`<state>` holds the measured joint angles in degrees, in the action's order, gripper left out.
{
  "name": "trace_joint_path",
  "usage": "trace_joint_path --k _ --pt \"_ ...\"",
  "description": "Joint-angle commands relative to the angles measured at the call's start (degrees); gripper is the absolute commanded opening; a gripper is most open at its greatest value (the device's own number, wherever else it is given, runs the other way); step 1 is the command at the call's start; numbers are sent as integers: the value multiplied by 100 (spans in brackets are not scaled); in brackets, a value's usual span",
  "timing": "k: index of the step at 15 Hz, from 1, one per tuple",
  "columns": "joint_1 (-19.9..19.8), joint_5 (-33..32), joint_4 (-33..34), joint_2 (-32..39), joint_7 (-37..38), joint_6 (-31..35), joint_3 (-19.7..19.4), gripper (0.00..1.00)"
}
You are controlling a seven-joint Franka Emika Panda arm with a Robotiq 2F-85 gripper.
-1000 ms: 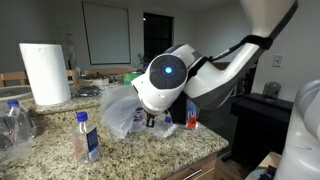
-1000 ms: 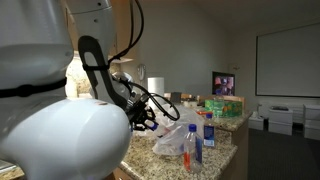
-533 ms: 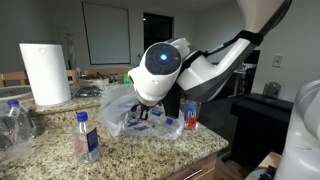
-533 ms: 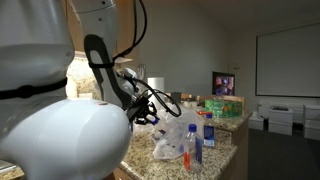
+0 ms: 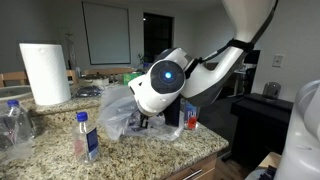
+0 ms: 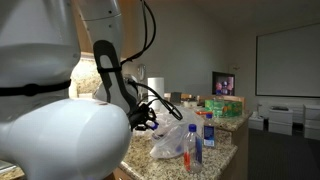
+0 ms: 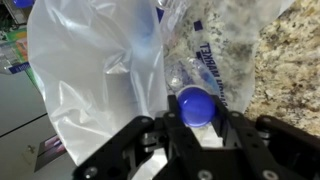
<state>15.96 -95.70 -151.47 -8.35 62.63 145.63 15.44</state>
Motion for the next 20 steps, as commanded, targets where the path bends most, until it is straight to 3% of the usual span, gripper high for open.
trace_joint_path --k 1,9,10,11,13,18,20 --pt "46 -704 79 387 644 -60 -23 11" --pt "-28 -1358 123 959 893 -885 -49 11" --pt "-49 -1291 133 1012 841 -954 -64 26" --pt "-71 -1233 153 1036 845 -955 -85 59" --pt "-117 -1138 200 1094 778 -882 -127 65" --pt "-231 -851 344 1089 581 -711 -206 98" --pt "-284 -563 385 1003 429 -554 -241 100"
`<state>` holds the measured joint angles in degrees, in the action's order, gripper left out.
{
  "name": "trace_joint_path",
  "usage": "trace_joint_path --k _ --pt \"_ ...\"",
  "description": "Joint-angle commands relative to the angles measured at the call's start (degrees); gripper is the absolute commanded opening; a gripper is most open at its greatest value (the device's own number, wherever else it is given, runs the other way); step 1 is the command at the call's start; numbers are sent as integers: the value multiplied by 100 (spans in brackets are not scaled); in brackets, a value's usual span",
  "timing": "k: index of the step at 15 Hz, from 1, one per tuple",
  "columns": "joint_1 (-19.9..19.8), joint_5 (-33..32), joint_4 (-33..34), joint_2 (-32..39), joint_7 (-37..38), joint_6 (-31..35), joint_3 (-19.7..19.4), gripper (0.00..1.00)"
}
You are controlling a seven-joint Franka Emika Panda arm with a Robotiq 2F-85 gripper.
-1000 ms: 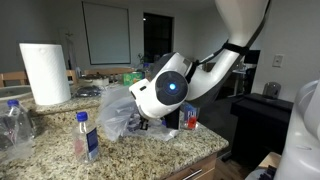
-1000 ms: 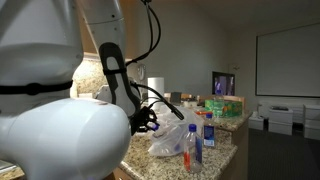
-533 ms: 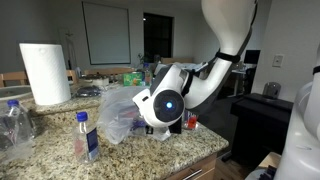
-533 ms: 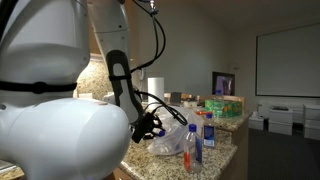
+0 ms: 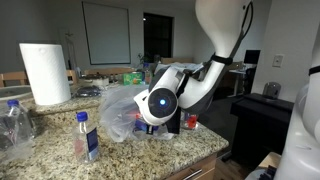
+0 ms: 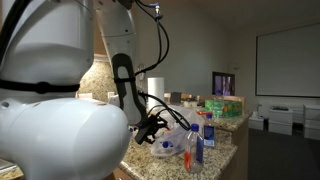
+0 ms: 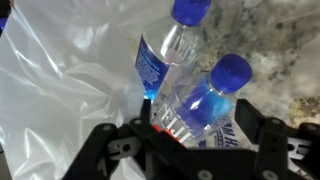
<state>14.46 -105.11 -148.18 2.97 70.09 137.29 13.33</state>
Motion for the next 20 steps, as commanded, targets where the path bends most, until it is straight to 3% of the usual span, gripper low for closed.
trace_joint_path --k 1,3,7,16,20 --pt "-155 565 69 -188 -420 382 -45 100" --pt "-215 1140 90 -270 -913 770 -104 100" --pt "-385 3121 -41 -318 -2623 1374 -291 100" --pt "-445 7592 -185 -318 -6056 1415 -393 100" --pt "-254 9497 27 -895 -7031 936 -197 100"
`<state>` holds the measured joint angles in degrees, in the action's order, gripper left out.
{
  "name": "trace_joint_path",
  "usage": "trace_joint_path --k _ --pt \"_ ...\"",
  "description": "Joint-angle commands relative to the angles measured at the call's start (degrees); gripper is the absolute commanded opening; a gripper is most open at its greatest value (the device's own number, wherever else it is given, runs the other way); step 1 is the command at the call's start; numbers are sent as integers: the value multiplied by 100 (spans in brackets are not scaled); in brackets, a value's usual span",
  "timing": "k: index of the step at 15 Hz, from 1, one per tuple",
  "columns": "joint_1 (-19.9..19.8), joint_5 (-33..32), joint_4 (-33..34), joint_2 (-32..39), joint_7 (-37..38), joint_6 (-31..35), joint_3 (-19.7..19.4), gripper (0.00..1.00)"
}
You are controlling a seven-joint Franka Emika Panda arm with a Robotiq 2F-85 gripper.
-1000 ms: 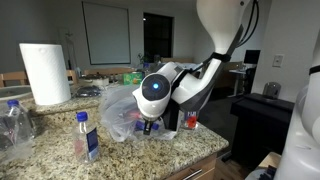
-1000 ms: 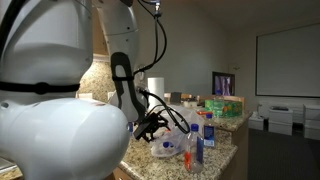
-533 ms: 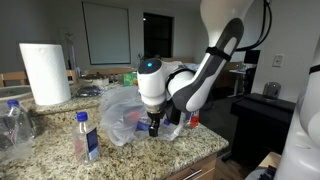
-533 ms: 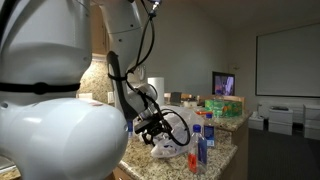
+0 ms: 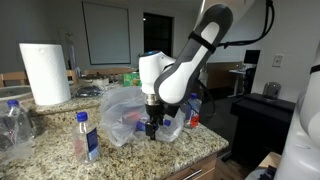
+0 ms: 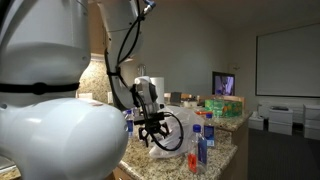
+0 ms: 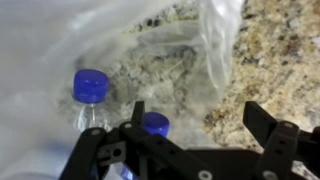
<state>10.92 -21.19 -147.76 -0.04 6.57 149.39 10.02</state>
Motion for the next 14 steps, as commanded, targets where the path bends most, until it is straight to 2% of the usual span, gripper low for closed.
trace_joint_path --k 1,4,7,10,12,13,14 --pt "163 1572 69 -890 -842 -543 170 100" --pt "307 2072 450 -1355 -792 -1265 179 100" --pt "542 2689 1013 -1847 -1206 -2666 90 100" --pt "405 2448 1790 -2147 -1045 -4073 90 100" --pt "295 2245 2166 -2219 -789 -4569 140 100" --pt "78 1865 2051 -2215 -923 -4568 21 100" --pt "-1 1812 2113 -2224 -992 -4651 -84 100"
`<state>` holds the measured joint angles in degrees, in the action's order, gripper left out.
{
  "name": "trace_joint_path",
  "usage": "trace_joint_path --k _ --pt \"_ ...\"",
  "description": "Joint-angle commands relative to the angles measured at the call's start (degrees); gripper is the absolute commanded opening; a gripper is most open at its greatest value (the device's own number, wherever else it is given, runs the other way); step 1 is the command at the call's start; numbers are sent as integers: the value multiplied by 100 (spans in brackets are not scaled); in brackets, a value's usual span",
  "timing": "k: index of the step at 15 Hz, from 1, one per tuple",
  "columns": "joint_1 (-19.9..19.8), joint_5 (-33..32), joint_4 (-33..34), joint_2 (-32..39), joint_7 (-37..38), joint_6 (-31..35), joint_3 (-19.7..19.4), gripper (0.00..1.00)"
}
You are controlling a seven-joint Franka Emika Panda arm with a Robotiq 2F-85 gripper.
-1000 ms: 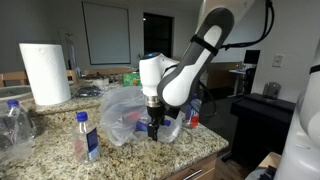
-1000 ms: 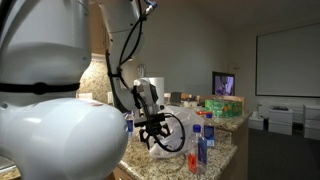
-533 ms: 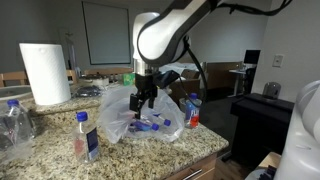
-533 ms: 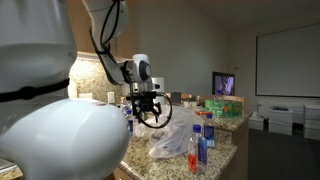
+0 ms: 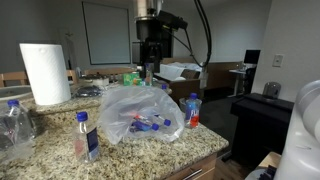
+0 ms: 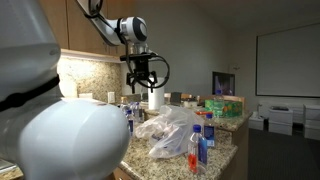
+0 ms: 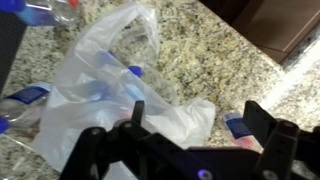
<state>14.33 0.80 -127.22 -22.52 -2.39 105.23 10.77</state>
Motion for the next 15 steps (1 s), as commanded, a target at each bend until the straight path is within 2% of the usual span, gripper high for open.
trace_joint_path --k 1,3,8,15 --pt "-449 -451 39 27 -141 -228 -273 100" --pt "-721 -613 10 101 -102 -294 -512 100" --pt "-1227 -428 -612 -4 -335 15 -1214 100" --pt "-1641 -479 -1309 -373 -44 122 -1496 100"
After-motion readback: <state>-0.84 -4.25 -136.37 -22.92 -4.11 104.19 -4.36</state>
